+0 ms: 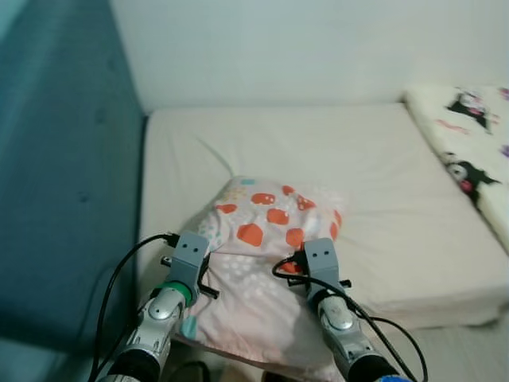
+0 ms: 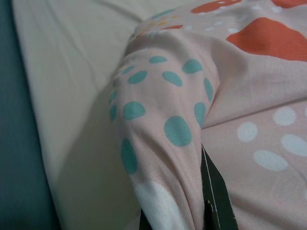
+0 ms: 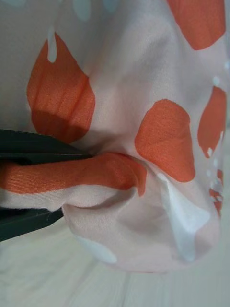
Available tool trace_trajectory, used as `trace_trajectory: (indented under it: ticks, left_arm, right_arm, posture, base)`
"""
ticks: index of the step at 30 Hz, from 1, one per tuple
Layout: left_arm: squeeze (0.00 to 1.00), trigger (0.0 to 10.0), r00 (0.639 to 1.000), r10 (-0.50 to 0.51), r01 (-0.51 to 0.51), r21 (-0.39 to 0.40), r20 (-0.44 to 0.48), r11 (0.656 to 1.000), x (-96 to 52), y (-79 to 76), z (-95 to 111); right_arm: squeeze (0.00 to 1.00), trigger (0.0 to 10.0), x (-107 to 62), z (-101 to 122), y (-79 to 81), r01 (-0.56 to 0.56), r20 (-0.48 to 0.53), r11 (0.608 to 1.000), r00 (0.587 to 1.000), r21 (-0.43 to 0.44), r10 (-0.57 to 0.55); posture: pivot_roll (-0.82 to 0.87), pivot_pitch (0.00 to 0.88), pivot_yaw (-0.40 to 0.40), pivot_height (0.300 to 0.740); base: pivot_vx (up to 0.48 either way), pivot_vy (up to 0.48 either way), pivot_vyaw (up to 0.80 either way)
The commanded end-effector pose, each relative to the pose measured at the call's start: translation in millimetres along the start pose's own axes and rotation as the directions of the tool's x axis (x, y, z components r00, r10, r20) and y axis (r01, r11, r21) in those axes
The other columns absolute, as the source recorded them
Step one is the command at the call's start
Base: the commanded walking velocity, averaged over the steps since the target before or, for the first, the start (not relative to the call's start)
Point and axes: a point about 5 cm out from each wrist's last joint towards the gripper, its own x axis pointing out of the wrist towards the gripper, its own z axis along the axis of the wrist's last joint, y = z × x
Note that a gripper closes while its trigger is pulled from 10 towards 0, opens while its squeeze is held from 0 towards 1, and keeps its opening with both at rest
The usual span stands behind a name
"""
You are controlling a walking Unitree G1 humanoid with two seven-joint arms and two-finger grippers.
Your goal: Clean up the room
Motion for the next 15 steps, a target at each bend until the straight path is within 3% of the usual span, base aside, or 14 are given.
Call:
trace_trajectory:
  ticks: [1,15]
  left_arm:
    - [0.00,10.0,0.999,0.028,-0.028,-0.030,0.016,0.999,-3.5,1.4,-2.0]
    - [0.00,10.0,0.999,0.036,-0.036,-0.041,0.019,0.999,0.4,-4.5,3.0]
  right_arm:
    - [0.00,10.0,-2.5,-5.0,-15.2,0.057,-0.004,0.998,0.998,0.005,-0.057]
    - [0.00,10.0,-0.6,-1.2,-15.2,0.044,0.007,0.999,0.999,0.024,-0.044]
  posture:
    - [0.03,0.086,0.017,0.740]
    - [0.03,0.089,0.015,0.740]
  base:
    - [0.000,0.000,0.00]
    - [0.000,0.000,0.00]
